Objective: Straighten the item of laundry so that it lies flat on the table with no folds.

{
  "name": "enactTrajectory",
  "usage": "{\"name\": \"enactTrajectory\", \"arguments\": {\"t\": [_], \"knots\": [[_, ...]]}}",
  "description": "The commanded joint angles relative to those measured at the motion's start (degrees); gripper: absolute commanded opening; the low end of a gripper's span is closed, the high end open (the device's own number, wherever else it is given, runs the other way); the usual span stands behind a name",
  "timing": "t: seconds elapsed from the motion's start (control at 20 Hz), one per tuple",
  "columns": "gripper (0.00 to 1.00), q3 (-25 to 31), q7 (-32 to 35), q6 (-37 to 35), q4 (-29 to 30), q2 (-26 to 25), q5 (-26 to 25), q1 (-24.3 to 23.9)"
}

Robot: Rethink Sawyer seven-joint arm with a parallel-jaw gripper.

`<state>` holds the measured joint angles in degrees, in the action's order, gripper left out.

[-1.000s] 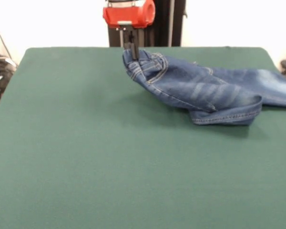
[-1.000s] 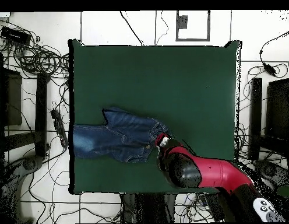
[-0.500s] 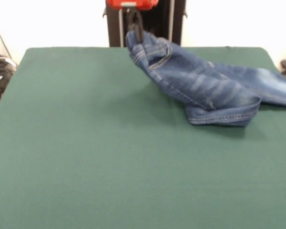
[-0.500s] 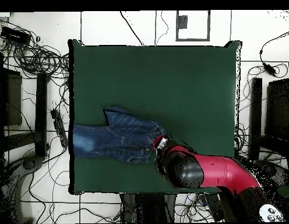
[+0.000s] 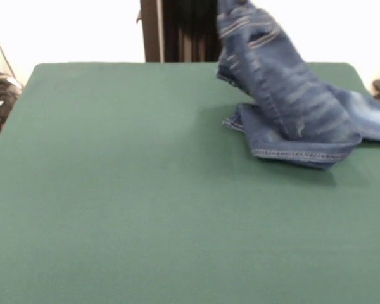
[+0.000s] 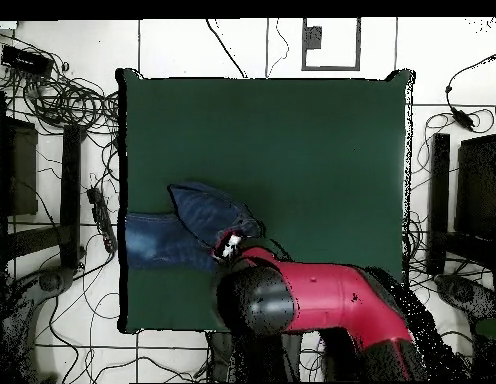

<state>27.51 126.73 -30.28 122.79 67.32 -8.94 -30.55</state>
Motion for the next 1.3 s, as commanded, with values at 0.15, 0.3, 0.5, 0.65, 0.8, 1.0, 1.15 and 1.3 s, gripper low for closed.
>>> {"name": "enactTrajectory", "arguments": {"t": [0.15, 0.3, 0.5, 0.65, 0.8, 1.0, 1.15, 1.3], "knots": [[0.00, -5.2, 19.4, -11.8, -1.8, 5.5, 5.4, 16.3], [0.00, -7.6, 22.7, -14.5, -2.4, 6.9, 7.1, 20.9], [0.00, -9.7, 22.9, -20.2, -2.5, 11.3, 9.9, 24.3], [0.00, -10.5, 20.9, -23.5, -2.0, 14.2, 13.0, 25.4], [0.00, -11.1, 19.5, -26.6, -0.9, 17.6, 16.4, 26.6], [0.00, -11.8, 20.9, -29.3, -1.2, 19.3, 18.5, 29.2], [0.00, -12.4, 22.7, -31.5, -2.1, 20.3, 18.6, 30.8], [0.00, -13.0, 23.2, -33.8, -2.8, 21.3, 18.9, 31.8]]}}
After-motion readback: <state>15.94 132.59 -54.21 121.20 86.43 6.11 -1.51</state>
